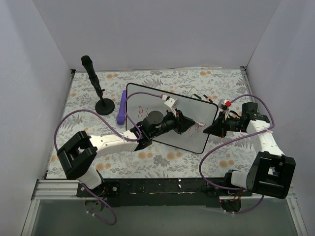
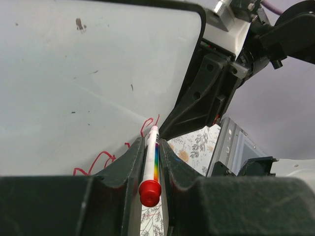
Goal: Write a sentence on the whiteboard
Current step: Write with the whiteboard marker without the cap on the whiteboard.
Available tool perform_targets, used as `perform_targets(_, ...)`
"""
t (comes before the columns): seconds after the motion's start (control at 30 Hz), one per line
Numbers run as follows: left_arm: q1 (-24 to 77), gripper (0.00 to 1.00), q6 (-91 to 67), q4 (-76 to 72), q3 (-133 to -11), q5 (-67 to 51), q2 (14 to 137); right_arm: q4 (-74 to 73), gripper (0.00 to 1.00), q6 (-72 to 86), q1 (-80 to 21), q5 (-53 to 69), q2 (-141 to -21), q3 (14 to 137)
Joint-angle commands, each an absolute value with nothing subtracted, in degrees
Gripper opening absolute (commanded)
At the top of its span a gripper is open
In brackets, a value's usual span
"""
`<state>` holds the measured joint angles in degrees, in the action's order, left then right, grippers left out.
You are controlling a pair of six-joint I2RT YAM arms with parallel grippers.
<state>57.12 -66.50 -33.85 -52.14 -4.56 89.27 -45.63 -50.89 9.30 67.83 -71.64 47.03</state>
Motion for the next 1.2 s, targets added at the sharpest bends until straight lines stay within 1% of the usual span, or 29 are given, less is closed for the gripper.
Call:
perform_targets(0.0, 56.69, 0.0, -65.65, -31.82, -50.8, -2.81, 88.24, -45.44, 0.01, -52.29, 8.79, 65.92, -70.84, 47.29)
perform_targets(0.37, 56.78, 0.0, -65.74, -32.17, -51.15, -2.55, 88.42, -45.44, 0.01, -52.29, 8.79, 65.92, -70.93, 47.29)
perform_targets(1.17, 56.69, 0.0, -63.9, -31.55, -57.22, -2.9, 90.52, -45.44, 0.01, -52.29, 8.79, 65.83, -70.84, 47.29)
